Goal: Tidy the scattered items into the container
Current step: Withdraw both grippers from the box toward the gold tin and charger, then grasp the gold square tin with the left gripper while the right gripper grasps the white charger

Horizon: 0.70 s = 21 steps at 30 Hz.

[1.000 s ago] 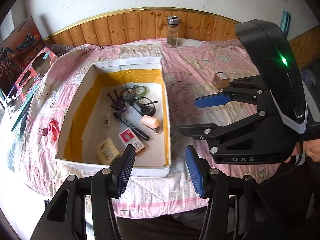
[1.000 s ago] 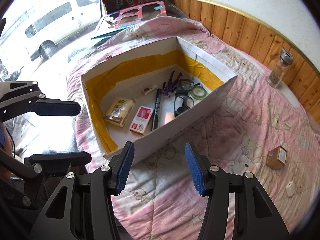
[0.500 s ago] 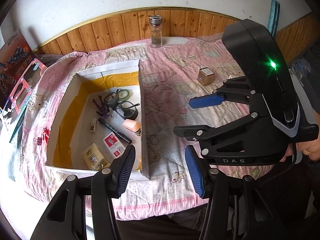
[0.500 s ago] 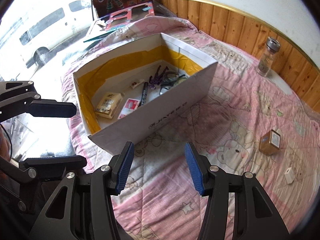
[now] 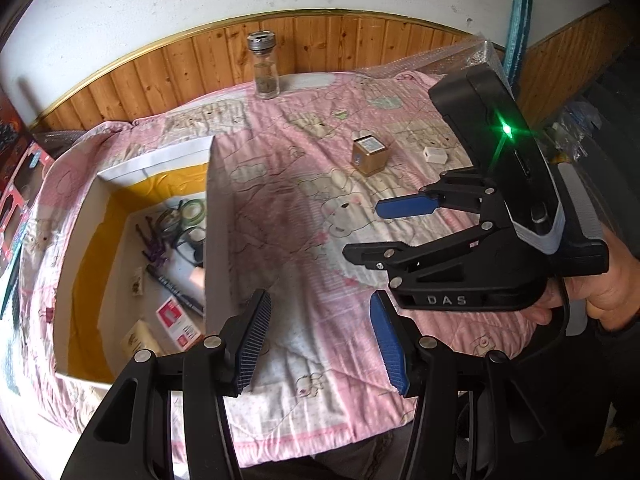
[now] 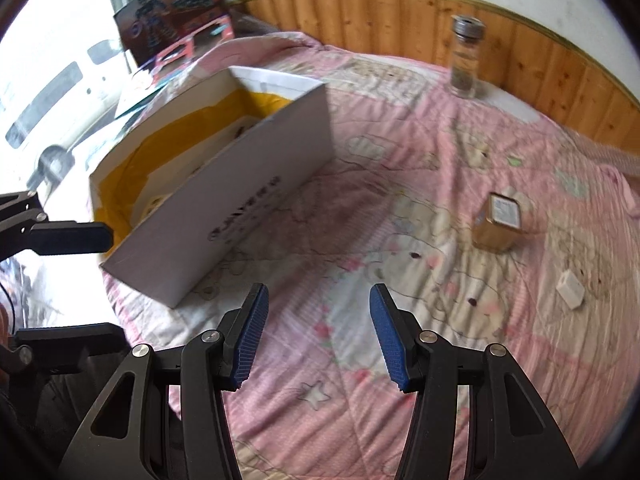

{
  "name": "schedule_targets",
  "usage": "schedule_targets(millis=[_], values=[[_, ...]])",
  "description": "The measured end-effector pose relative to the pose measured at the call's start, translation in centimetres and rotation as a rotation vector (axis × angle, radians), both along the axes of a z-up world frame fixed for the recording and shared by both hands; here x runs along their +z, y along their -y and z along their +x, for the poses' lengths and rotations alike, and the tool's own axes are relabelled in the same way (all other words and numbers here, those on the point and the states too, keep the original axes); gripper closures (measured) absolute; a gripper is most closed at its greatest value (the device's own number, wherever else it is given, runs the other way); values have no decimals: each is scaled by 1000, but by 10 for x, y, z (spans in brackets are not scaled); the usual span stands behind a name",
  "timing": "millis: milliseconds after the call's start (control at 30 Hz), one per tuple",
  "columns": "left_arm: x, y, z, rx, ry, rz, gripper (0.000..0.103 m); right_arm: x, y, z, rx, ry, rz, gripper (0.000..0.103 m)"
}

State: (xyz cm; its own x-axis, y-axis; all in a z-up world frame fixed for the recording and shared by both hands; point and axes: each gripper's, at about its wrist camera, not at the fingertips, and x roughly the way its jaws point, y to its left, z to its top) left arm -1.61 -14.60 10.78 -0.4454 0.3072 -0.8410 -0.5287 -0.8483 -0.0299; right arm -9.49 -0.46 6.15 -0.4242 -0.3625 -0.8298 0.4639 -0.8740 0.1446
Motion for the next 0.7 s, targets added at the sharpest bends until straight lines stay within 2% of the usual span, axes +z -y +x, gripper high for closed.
schedule_targets(millis=[267, 500, 700], values=[[-4, -34, -29, -34, 19, 47, 50, -13, -84, -29, -218, 25, -96, 47], [-8, -84, -62, -81, 26, 85, 50, -30, -149, -46, -373, 37, -167, 47], [-21, -135, -95, -118, 47, 114, 48, -47, -199, -66, -492, 36, -165, 47]])
